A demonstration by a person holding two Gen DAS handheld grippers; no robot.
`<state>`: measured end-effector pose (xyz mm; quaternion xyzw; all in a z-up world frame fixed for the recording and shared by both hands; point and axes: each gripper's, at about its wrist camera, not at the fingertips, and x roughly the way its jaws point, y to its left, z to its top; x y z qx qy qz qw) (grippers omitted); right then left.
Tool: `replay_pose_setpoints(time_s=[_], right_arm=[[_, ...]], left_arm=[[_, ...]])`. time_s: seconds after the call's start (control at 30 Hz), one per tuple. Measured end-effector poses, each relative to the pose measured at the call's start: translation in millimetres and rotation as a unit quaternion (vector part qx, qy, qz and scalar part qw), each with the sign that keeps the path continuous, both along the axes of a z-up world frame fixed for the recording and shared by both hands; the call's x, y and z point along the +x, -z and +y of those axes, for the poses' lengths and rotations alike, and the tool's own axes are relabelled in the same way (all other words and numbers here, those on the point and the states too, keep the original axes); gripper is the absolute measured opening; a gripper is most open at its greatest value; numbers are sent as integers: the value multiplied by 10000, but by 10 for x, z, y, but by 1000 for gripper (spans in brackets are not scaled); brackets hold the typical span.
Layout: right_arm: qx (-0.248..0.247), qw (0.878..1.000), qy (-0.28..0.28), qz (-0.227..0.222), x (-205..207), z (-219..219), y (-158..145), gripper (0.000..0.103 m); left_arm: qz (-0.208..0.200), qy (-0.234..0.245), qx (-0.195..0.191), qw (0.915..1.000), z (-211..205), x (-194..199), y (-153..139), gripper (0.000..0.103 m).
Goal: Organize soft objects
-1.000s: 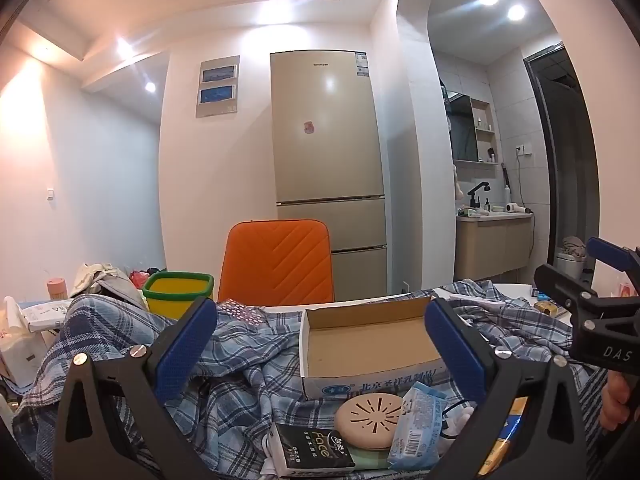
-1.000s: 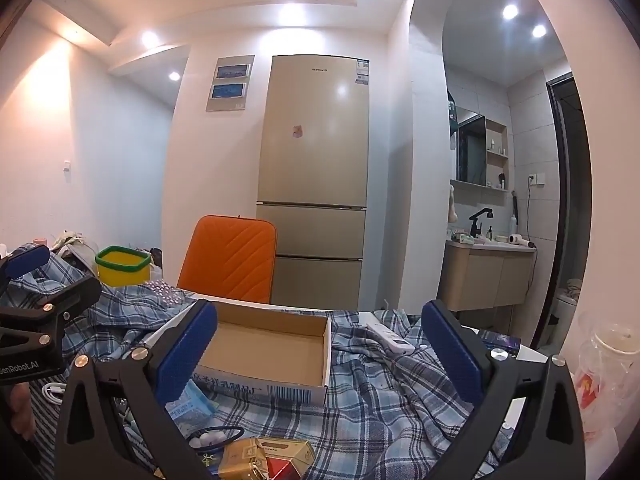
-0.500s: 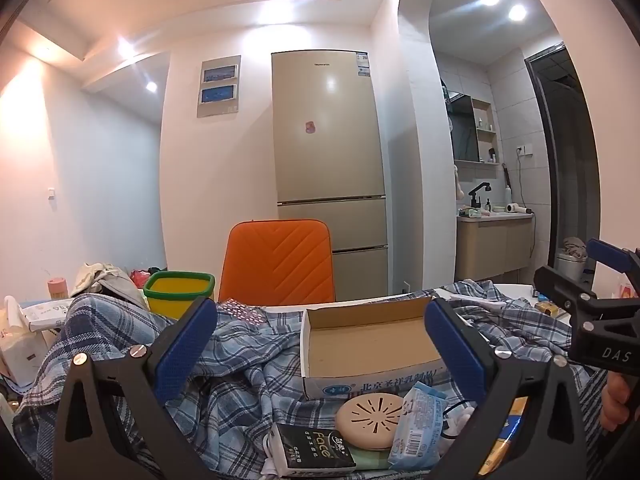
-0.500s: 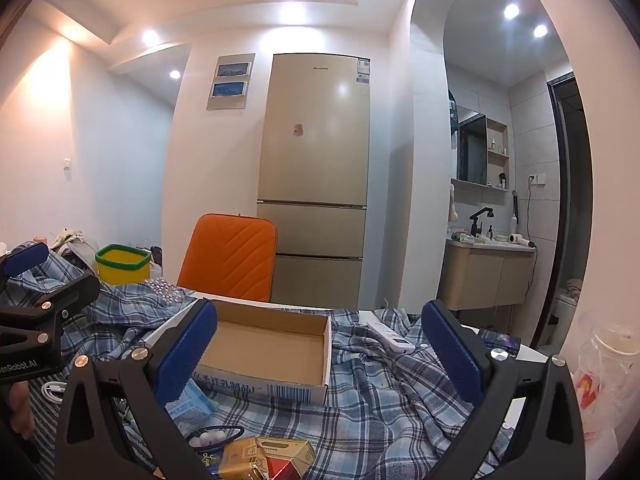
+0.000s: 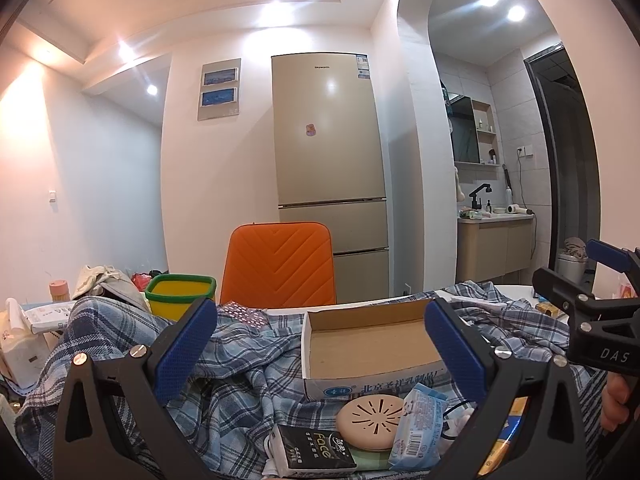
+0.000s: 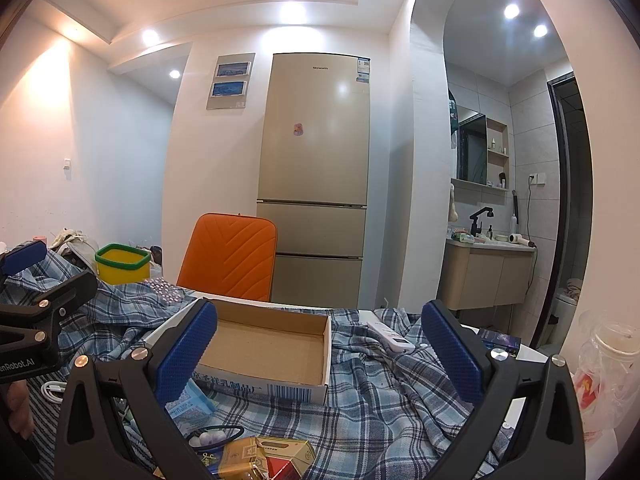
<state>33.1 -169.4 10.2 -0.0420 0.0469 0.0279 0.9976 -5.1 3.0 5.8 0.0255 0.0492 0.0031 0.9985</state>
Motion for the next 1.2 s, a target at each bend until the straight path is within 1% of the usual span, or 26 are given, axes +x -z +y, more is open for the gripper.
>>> replay_pose_setpoints(time_s=[0.53, 0.63, 0.9, 1.03, 1.2], right_arm=[[23, 10000, 10, 65, -5, 22, -21, 103], [56, 10000, 11, 68, 38, -45, 17, 103], [-29, 9999, 8, 105, 64, -24, 49, 103], [-82, 10000, 41, -18, -24, 26, 14, 103], [-108, 9999, 40, -43, -51, 35, 2, 103]], left_arm=[[-11, -42, -11, 10000, -28, -8, 4, 103], [-24, -32, -10, 10000, -27, -6, 7, 103], [-9, -19, -25, 10000, -45, -5, 30, 103], [-24, 54, -8, 10000, -50, -3, 42, 103], [-33, 144, -29, 9999, -40, -8, 38, 103]])
